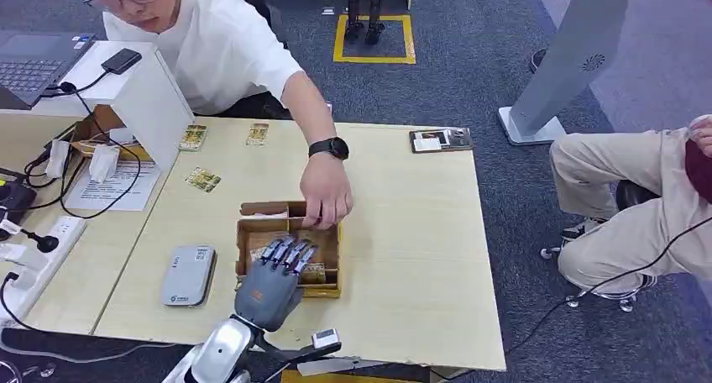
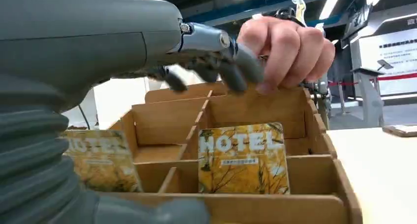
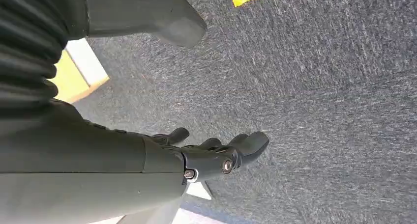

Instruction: Pass the card to the sensor for recognition and then transmit it.

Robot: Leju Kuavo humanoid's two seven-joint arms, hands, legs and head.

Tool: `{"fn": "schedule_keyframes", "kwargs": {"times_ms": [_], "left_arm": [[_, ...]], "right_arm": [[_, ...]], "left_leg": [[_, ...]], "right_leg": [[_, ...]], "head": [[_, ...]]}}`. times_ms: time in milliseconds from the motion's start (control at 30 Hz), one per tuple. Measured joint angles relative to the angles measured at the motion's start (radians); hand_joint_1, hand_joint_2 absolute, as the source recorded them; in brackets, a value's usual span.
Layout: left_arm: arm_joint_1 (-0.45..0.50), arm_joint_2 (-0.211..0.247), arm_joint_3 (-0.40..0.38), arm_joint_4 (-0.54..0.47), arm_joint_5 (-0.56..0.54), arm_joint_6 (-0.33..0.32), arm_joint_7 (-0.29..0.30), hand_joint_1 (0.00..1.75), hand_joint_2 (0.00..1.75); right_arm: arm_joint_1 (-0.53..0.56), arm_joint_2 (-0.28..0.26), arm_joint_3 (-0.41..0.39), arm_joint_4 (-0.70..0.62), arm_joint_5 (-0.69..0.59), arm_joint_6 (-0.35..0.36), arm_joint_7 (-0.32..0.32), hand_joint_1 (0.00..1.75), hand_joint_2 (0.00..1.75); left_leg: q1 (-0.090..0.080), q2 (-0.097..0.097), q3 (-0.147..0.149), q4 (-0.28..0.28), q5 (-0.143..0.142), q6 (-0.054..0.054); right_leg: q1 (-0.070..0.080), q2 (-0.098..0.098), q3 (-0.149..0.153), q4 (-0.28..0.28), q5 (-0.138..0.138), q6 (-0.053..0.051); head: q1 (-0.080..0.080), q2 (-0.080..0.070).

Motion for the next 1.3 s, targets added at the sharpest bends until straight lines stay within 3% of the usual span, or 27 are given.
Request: {"fn": "schedule_keyframes", "kwargs": {"times_ms": [1133, 1300], "left_arm": [[-0.002, 0.021, -0.016, 0.017, 0.004, -0.012, -0.024, 1.75, 1.75], [0.000, 0.022, -0.016, 0.017, 0.012, 0.013, -0.024, 1.75, 1.75]], "right_arm": [[-0.001, 0.000, 0.029, 0.000, -0.011, 0.000, 0.000, 0.00, 1.75], [-0.001, 0.000, 0.032, 0.000, -0.014, 0.000, 0.000, 0.00, 1.75]], "left_leg": [[0.000, 0.000, 0.000, 0.000, 0.000, 0.000], [0.000, 0.000, 0.000, 0.000, 0.000, 0.000]], "right_leg": [[0.000, 0.000, 0.000, 0.000, 0.000, 0.000], [0.000, 0.000, 0.000, 0.000, 0.000, 0.000]], "head": [[0.000, 0.000], [0.000, 0.000]]}}
